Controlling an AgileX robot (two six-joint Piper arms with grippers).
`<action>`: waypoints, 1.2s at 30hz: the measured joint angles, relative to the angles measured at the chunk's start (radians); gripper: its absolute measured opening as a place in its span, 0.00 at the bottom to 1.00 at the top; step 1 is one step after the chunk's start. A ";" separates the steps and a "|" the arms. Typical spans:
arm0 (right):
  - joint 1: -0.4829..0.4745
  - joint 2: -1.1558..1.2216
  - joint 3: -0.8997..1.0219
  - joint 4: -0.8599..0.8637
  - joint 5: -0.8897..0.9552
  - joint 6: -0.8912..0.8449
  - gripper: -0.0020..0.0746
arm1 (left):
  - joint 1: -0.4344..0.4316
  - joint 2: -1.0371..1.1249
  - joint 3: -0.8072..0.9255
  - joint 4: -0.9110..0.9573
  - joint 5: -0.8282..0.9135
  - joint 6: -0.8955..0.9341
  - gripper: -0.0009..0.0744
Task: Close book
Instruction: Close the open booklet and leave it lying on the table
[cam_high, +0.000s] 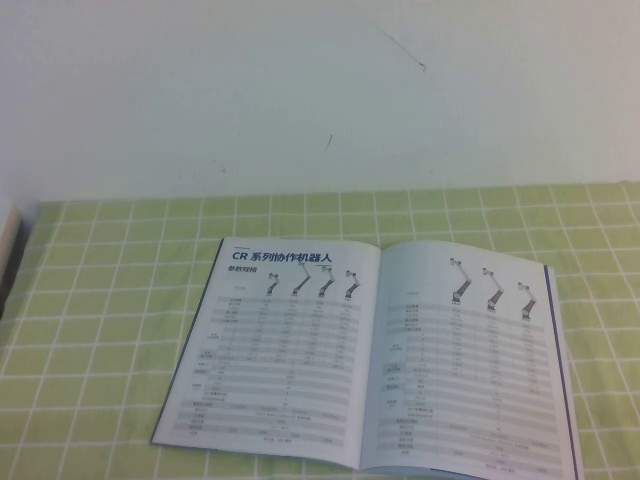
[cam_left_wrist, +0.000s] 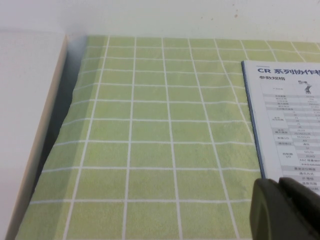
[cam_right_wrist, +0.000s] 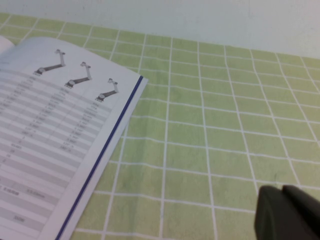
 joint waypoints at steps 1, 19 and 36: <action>0.000 0.000 0.000 0.000 0.000 0.000 0.02 | 0.000 0.000 0.000 0.000 0.000 0.000 0.01; 0.000 0.000 0.010 0.011 -0.249 -0.004 0.02 | 0.000 0.000 0.008 0.000 -0.319 0.019 0.01; 0.000 0.000 -0.053 0.035 -0.690 0.060 0.02 | 0.000 -0.002 -0.058 -0.031 -0.672 0.000 0.01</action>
